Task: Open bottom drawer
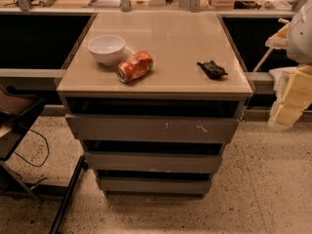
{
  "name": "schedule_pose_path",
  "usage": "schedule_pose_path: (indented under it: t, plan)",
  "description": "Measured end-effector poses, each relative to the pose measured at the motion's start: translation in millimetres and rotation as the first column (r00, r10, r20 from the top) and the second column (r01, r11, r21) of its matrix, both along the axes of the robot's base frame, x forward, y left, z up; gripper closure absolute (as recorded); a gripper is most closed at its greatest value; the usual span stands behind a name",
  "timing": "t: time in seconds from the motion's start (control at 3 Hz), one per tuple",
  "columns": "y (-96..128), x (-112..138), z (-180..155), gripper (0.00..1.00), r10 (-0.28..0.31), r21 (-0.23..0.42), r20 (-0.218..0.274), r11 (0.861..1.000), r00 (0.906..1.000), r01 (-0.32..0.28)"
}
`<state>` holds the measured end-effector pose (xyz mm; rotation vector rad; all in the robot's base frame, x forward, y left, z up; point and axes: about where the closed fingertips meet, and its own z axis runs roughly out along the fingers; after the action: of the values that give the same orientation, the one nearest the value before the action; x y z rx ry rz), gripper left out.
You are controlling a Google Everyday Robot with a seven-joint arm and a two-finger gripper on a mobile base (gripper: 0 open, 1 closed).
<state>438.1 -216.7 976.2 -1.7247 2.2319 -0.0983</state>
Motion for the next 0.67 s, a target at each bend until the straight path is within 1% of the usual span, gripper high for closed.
schedule_pose_path:
  t: [0.33,0.67]
  plan:
    - [0,0,0,0.00,0.000,0.000,0.000,1.000,1.0000,0.000]
    - [9,-15,-17,0.00,0.036,0.049,0.026,0.998,0.9990,-0.038]
